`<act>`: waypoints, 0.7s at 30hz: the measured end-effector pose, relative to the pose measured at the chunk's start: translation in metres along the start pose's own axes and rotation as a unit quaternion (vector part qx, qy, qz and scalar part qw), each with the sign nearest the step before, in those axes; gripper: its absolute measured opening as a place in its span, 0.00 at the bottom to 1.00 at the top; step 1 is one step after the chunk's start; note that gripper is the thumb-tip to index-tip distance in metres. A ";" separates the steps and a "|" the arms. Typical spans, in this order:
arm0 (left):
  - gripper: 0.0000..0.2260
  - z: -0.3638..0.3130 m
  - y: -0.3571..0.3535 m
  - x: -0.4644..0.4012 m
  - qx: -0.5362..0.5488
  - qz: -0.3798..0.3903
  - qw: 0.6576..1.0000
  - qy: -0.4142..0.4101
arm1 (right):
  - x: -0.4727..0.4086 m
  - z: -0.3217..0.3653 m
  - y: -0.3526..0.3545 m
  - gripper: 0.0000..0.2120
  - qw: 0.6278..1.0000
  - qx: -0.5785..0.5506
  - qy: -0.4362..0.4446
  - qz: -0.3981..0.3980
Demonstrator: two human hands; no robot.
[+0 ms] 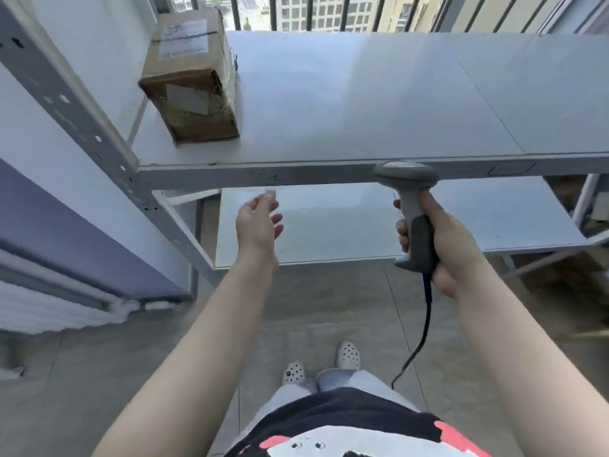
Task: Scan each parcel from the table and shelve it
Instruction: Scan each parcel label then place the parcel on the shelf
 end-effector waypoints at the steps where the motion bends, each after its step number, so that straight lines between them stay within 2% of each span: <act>1: 0.11 0.021 -0.009 0.001 -0.015 0.042 0.999 0.030 | 0.006 -0.007 0.011 0.22 1.000 -0.004 -0.011 -0.015; 4: 0.07 0.069 -0.037 0.005 -0.073 0.123 0.985 0.093 | 0.026 -0.027 0.051 0.25 0.997 -0.019 -0.037 -0.063; 8: 0.03 0.115 -0.075 0.021 -0.135 0.172 0.968 0.123 | 0.058 -0.053 0.118 0.22 0.985 -0.067 -0.062 -0.147; 12: 0.04 0.161 -0.118 0.051 -0.174 0.231 0.946 0.148 | 0.099 -0.073 0.189 0.21 0.966 -0.123 -0.065 -0.217; 21: 0.06 0.298 -0.239 0.189 -0.289 0.323 0.881 0.189 | 0.212 -0.110 0.366 0.19 0.924 -0.190 -0.047 -0.328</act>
Point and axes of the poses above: each hand's wrist, its own x-axis away from the middle knuckle, its own y-axis out of the back of the hand, z = x × y, the point moved 3 cm from there along -x, towards the middle knuckle, and after that the axes turned 4 degrees about y, right-handed, at the moved point
